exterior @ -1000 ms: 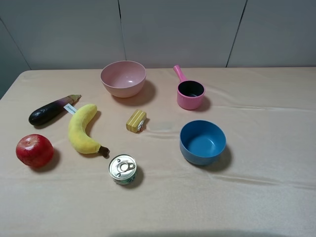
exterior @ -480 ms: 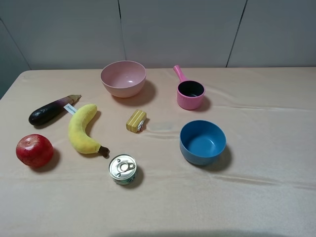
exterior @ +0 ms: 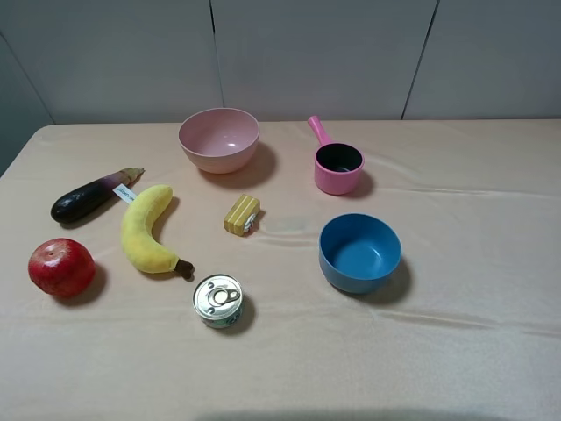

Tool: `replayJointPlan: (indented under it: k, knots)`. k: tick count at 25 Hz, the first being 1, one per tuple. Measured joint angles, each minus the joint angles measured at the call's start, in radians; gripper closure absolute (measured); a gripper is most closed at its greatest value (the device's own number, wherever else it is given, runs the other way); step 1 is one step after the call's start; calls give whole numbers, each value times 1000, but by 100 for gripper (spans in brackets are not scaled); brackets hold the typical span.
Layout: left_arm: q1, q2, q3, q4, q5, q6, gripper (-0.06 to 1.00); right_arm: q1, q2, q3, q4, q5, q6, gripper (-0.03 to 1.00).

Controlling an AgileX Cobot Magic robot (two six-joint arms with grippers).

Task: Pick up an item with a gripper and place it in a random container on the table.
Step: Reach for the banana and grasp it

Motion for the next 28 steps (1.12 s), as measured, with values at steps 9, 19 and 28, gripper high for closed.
replayJointPlan:
  k: [9, 19, 28]
  knots:
    - [0, 0, 0, 0, 0, 0, -5, 0, 0, 0, 0, 0, 0, 27]
    - [0, 0, 0, 0, 0, 0, -5, 0, 0, 0, 0, 0, 0, 27]
    - [0, 0, 0, 0, 0, -2, -5, 0, 0, 0, 0, 0, 0, 27]
